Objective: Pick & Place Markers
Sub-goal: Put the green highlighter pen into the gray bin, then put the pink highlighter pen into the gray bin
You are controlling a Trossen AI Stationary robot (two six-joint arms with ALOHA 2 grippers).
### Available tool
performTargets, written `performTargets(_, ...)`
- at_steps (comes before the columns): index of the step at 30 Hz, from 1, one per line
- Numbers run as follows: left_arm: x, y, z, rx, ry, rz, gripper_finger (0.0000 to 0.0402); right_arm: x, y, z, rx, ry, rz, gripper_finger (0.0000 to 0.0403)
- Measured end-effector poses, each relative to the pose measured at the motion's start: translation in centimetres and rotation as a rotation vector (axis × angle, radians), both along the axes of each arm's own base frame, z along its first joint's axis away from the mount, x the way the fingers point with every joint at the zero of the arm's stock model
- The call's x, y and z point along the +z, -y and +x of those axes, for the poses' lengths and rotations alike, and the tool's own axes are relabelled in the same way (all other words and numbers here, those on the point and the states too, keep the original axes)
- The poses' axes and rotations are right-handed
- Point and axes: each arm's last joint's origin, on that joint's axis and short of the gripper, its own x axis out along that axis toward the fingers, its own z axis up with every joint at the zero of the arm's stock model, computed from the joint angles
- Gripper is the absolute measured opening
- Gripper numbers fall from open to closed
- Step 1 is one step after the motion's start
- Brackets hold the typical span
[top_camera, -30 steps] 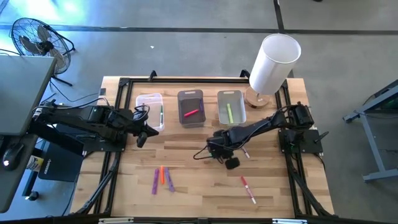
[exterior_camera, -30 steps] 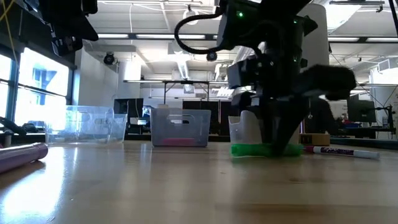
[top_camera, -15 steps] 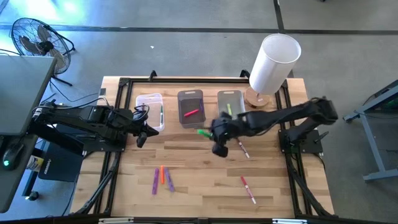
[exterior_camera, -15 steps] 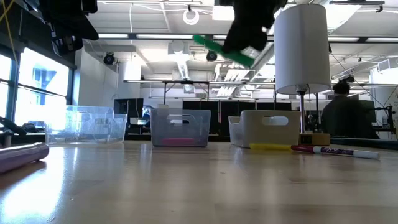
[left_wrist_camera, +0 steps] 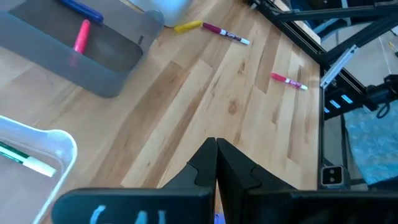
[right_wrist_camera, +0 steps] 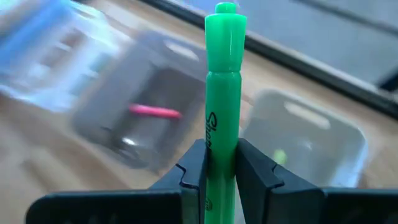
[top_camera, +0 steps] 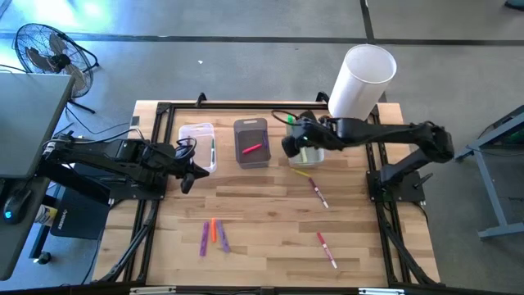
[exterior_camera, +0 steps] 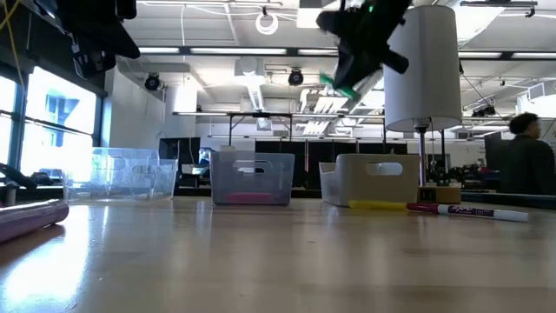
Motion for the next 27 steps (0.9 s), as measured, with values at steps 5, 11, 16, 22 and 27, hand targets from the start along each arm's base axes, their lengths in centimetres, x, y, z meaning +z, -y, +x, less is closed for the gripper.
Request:
performTargets(5,0.0,-0.1,0.0,0.024,0.001,0.015,0.0000,-3.3,2.5,0.3,-0.128,-0.138,0.140,0.0050)
performTargets(11,0.0,-0.1,0.0,0.036,0.001,0.023,0.0000,-6.9,3.9,0.8,-0.179,-0.298,0.260,0.0076)
performTargets(16,-0.3,-0.3,0.3,0.086,-0.017,0.059,0.0005,-7.7,4.1,1.1,-0.188,-0.323,0.277,0.0110)
performTargets(22,-0.8,-0.2,0.9,0.098,-0.058,0.075,0.0064,-7.1,4.0,0.8,-0.182,-0.308,0.279,0.0154)
performTargets(27,-1.1,-0.1,1.7,0.097,-0.081,0.080,0.0116,-5.8,3.6,0.2,-0.171,-0.277,0.272,0.0179)
